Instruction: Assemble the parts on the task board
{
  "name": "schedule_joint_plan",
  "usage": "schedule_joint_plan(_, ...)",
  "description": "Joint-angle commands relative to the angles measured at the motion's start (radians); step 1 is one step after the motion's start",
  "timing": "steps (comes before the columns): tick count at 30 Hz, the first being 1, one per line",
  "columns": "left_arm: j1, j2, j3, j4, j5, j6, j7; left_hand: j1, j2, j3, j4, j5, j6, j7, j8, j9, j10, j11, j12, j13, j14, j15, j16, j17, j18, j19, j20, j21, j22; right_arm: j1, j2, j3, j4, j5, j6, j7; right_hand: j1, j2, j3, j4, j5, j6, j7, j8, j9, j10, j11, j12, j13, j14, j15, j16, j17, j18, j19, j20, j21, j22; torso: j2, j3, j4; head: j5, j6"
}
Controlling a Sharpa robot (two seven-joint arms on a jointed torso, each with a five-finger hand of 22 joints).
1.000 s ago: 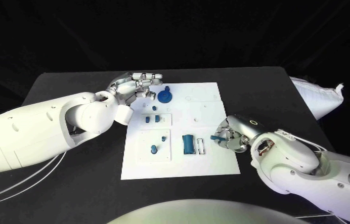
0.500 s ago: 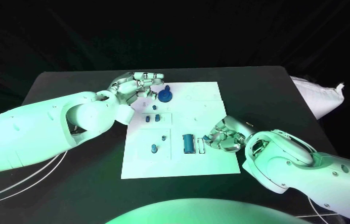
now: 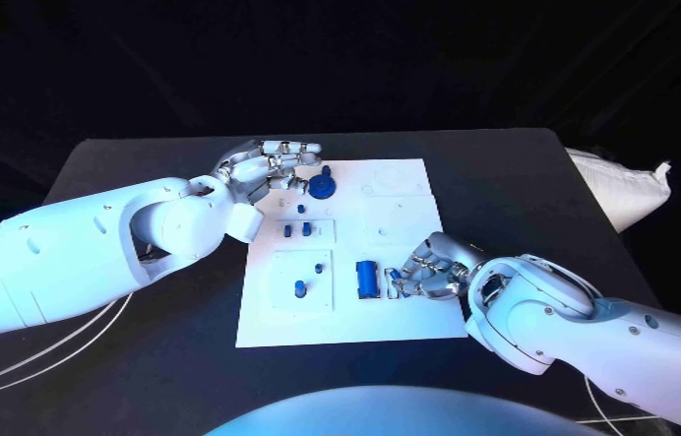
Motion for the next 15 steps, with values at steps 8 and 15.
schedule_joint_plan(8, 0.0, 0.002, 0.001, 0.005, -0.021, 0.028, -0.001, 0.011, 0.0, 0.0, -0.006, 0.004, -0.004, 0.001, 0.006, -0.002, -0.007, 0.0, 0.006, 0.0, -0.011, 0.0, -0.007, -0.008, 0.011, -0.007, 0.002, -0.006, -0.002, -0.001, 0.012, -0.002, -0.008, -0.018, 0.044, -0.007, -0.034, 0.008, -0.014, 0.016, -0.018, 0.01, -0.001, 0.008, 0.006, 0.013, -0.001, 0.023, 0.016, 0.064, -0.01, 0.005, 0.052, -0.008, 0.01, -0.003, 0.006, 0.086, 0.001, -0.0001, 0.0, 0.002, -0.002)
schedule_joint_plan(15, 0.0, 0.001, 0.001, 0.005, -0.025, 0.031, -0.004, 0.011, 0.0, 0.0, -0.006, 0.004, -0.004, 0.001, 0.006, -0.002, -0.007, 0.0, 0.006, 0.0, -0.012, 0.0, -0.008, -0.01, 0.011, -0.007, 0.002, -0.006, -0.002, -0.001, 0.015, -0.002, -0.009, -0.024, 0.049, -0.007, -0.051, 0.014, -0.022, 0.023, -0.028, 0.014, -0.003, 0.01, 0.01, 0.019, -0.002, 0.039, 0.029, 0.065, -0.011, 0.008, 0.057, -0.009, 0.011, -0.004, 0.007, 0.088, 0.0, 0.0001, -0.0004, 0.003, -0.002)
